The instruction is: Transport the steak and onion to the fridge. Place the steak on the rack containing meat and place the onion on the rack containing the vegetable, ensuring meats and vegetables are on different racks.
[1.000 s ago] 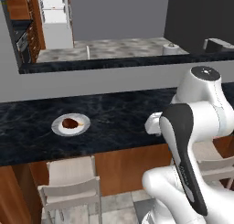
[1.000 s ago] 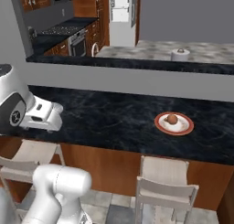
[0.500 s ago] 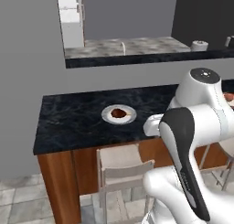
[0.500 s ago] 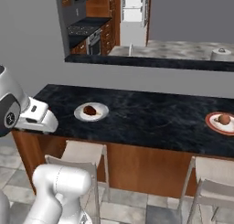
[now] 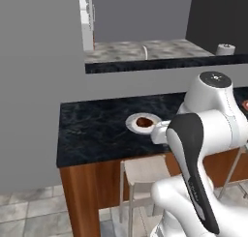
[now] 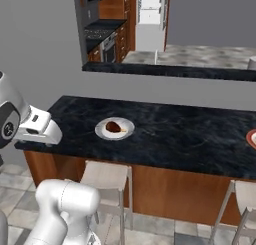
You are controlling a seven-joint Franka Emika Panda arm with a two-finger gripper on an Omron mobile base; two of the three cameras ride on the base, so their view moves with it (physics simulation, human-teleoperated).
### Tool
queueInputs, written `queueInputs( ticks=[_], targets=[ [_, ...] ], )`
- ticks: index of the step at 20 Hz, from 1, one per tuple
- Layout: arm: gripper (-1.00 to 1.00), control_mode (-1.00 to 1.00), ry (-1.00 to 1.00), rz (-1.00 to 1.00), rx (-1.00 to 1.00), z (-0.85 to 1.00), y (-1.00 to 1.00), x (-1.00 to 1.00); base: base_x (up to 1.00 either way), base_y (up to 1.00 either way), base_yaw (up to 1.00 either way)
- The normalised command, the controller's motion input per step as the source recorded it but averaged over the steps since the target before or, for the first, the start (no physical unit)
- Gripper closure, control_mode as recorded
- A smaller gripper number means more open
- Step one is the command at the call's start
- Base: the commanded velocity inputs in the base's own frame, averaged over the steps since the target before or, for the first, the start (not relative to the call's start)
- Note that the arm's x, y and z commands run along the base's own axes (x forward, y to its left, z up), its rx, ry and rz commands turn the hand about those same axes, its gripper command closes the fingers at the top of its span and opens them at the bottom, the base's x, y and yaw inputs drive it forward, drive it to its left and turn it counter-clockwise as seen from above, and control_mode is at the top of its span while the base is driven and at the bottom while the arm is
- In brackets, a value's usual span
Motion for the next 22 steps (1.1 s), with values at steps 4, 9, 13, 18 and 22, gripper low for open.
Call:
queueInputs(
  ticks=[4,9,13,18,22],
  targets=[
    [-1.0,1.0,0.0,0.0,0.0,0.0,0.0,0.0,0.57,-0.25,0.0],
    [-1.0,1.0,0.0,0.0,0.0,0.0,0.0,0.0,0.79,-0.01,-0.06],
    [-1.0,1.0,0.0,0.0,0.0,0.0,0.0,0.0,0.8,0.0,-0.2],
    [-1.0,-1.0,0.11,-0.06,0.02,0.0,-0.27,0.71,0.16,-0.01,-0.04],
    [-1.0,-1.0,0.12,-0.02,0.0,-0.06,-0.35,0.94,0.0,0.0,0.0]
  ],
)
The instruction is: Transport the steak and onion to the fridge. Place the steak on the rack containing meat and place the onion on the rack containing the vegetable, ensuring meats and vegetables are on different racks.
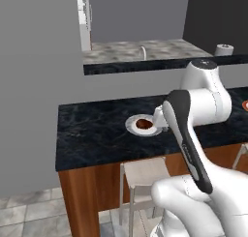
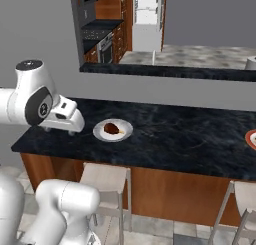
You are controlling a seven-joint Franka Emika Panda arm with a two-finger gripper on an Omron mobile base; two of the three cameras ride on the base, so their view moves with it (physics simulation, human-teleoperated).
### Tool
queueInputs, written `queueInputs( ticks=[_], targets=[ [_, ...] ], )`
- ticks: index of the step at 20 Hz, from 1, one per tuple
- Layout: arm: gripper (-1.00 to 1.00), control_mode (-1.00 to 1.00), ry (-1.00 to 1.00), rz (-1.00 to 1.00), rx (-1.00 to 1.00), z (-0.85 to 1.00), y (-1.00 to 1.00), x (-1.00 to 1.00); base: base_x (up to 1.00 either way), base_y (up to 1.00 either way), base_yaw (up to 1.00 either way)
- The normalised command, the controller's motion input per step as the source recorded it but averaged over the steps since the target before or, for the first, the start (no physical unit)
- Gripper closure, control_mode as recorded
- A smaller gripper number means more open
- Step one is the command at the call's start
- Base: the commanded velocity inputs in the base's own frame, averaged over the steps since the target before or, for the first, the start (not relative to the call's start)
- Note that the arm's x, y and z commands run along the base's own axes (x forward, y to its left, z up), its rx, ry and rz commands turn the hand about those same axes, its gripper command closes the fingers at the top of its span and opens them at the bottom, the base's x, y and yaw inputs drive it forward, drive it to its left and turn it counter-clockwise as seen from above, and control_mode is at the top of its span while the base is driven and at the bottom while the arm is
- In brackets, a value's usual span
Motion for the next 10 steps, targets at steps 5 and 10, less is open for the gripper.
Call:
queueInputs(
  ticks=[5,10],
  targets=[
    [-1.0,-1.0,0.07,-0.01,0.0,-0.05,-0.22,0.87,0.0,0.0,0.0],
    [-1.0,-1.0,0.01,0.18,-0.01,-0.17,-0.24,0.86,0.0,0.0,0.0]
  ],
)
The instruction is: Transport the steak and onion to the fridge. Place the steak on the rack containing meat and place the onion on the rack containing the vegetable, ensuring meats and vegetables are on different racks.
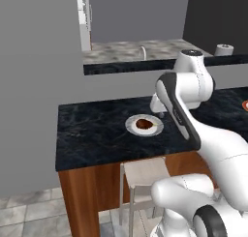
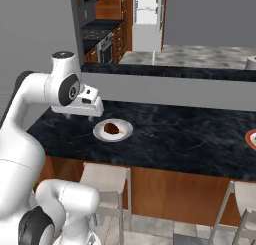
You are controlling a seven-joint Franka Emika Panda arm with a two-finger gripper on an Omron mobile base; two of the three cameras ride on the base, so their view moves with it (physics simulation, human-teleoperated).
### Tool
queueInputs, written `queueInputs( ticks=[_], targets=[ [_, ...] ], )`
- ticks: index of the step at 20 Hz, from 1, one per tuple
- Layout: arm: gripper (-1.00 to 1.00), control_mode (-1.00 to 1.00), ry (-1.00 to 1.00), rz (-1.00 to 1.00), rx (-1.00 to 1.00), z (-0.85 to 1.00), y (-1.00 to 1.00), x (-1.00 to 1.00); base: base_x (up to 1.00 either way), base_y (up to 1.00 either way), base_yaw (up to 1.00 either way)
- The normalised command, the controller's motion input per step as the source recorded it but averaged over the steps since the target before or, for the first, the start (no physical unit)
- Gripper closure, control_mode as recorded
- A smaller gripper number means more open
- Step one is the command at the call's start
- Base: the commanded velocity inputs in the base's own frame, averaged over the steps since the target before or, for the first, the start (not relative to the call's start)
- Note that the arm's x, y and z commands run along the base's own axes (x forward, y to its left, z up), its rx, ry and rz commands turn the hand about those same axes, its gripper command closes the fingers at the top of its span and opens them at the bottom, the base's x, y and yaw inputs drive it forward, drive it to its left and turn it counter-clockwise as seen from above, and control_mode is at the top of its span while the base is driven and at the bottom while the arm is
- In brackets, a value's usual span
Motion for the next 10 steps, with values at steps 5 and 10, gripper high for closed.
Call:
queueInputs(
  ticks=[5,10],
  targets=[
    [-1.0,-1.0,0.03,0.4,-0.04,-0.38,-0.13,0.77,0.0,0.0,0.0],
    [-1.0,-1.0,0.03,0.45,-0.13,-0.41,0.0,0.68,0.0,0.0,0.0]
  ],
)
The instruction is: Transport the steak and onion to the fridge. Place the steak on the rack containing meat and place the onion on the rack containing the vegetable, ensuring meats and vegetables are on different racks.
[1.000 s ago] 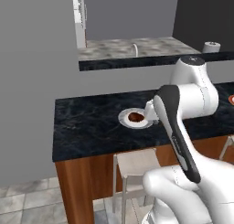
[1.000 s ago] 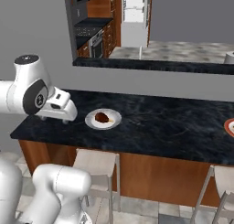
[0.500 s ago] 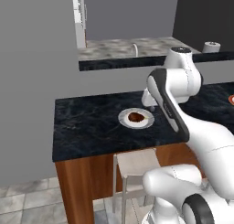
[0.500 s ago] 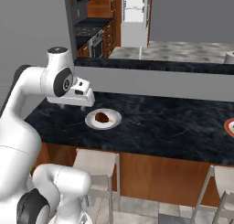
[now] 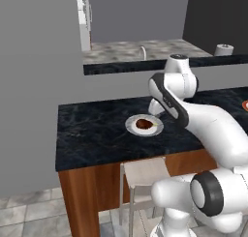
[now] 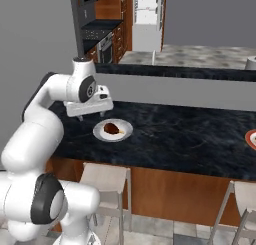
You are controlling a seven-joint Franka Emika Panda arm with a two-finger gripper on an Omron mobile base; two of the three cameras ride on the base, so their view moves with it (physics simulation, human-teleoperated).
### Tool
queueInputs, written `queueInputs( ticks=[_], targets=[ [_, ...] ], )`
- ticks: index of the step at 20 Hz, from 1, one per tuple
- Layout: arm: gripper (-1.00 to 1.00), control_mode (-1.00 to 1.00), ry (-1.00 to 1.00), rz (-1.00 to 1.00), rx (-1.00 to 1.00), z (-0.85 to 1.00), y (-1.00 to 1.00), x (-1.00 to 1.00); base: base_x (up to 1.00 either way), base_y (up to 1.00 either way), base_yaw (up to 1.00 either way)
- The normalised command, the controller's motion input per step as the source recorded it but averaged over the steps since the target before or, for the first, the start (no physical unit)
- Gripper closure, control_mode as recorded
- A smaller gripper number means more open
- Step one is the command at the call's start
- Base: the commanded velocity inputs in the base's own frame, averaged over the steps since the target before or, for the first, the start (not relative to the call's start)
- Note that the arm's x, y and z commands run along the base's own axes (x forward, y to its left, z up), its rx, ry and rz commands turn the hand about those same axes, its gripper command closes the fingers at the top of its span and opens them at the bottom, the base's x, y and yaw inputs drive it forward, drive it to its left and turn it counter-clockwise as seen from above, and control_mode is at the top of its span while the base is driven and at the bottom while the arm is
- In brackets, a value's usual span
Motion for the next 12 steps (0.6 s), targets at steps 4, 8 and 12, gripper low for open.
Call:
queueInputs(
  ticks=[4,8,12],
  targets=[
    [-1.0,-1.0,0.07,0.41,-0.19,-0.39,0.0,0.67,0.0,0.0,0.0],
    [-1.0,-1.0,0.13,0.17,-0.11,-0.22,0.0,0.67,0.0,0.0,0.0],
    [-1.0,-1.0,0.1,0.04,-0.01,-0.23,0.0,0.28,0.0,0.0,0.0]
  ],
)
